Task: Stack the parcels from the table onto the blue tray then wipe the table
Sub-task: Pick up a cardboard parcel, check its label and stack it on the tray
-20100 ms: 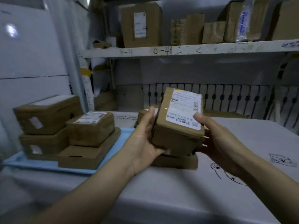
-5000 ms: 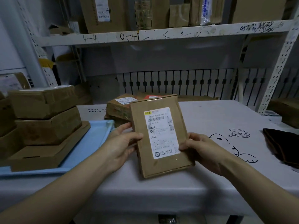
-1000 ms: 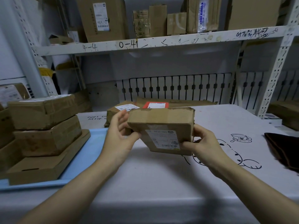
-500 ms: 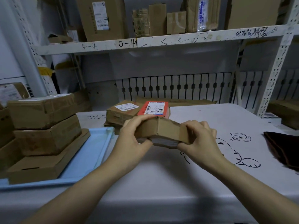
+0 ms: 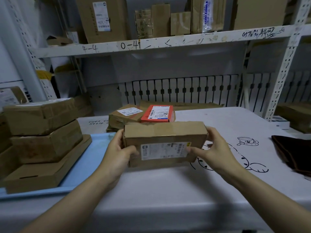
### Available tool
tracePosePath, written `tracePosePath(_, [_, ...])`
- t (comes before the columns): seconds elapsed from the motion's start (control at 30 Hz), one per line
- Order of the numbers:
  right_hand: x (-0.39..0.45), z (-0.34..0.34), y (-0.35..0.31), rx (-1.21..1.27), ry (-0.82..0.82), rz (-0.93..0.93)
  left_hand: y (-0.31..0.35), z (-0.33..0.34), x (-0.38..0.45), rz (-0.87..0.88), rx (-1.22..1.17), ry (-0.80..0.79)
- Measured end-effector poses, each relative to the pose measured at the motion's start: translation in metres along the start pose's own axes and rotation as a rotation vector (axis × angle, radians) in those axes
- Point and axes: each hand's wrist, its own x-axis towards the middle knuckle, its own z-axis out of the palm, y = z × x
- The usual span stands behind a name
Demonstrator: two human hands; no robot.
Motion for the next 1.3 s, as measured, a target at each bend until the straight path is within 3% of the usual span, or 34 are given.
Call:
tracePosePath(0.13, [0.000, 0.000, 0.001, 0.158, -0.084, 0.035, -0.005, -0.001, 0.004, -0.049, -0.041, 0.024])
tracePosePath(0.27, [0.001, 0.000, -0.001, 0.162, -0.085, 0.025, -0.009, -0.002, 0.007, -0.065, -0.036, 0.067])
tracePosePath(0.43, [0.001, 0.000, -0.002, 0.165, -0.086, 0.015, -0.005, -0.001, 0.007, 0.019, 0.014, 0.110])
tracePosePath(0.7, [-0.001, 0.004, -0.005, 0.134, -0.097, 0.007, -0.005, -0.001, 0.006, 0.495, 0.581, 0.067])
tracePosePath(0.87, [-0.001, 0.009, -0.012, 0.082, -0.117, -0.089, 0.000, 0.009, 0.004, 0.567, 0.780, 0.038])
tracePosePath(1.13, [-0.001, 0.007, -0.013, -0.090, -0.003, -0.192, -0.001, 0.006, 0.008, 0.389, 0.509, -0.052])
tracePosePath(1.3, [-0.002, 0.004, -0.012, 0.077, -0.011, -0.070, -0.001, 0.000, 0.006, 0.342, 0.322, -0.068])
